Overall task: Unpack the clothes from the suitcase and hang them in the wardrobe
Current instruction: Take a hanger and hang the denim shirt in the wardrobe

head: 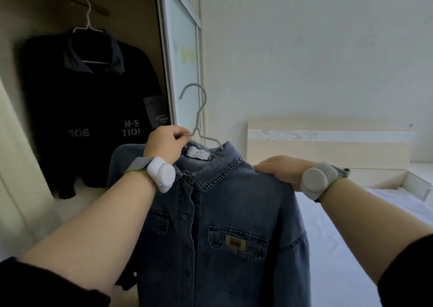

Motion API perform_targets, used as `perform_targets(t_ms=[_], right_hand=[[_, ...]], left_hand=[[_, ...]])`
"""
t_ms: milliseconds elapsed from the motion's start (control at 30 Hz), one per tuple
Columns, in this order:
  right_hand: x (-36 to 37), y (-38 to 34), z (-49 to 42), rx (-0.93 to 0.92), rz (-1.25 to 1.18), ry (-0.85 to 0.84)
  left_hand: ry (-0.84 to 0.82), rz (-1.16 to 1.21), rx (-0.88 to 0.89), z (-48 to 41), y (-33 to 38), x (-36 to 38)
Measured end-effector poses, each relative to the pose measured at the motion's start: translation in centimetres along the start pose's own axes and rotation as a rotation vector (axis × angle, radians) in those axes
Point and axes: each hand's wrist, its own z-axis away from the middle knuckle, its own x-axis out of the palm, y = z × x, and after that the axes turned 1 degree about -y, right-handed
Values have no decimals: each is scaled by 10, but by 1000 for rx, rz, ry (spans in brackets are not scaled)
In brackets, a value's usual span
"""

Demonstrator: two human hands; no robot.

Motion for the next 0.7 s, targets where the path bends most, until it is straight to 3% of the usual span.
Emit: perform_targets(t_ms=[133, 233, 300, 367, 467, 567, 700], right_hand=[[-13, -23, -72, -224, 137, -28], [-3, -37, -94, -402, 279, 241], [6, -52, -125, -585, 218, 442], [9, -68, -149, -672, 227, 509], [9, -98, -193, -782, 243, 455], [9, -127, -237, -780, 279, 388], [10, -152, -290, -811, 369, 423]], left_hand=[[82, -99, -42, -45, -27, 6], [130, -115, -77, -58, -43, -2], [213, -148, -123, -78, -62, -11], [281, -171, -156, -96, -76, -23], [387, -173, -191, -130, -107, -37], [472, -148, -260, -165, -135, -43], [541, -183, -296, -201, -153, -52]])
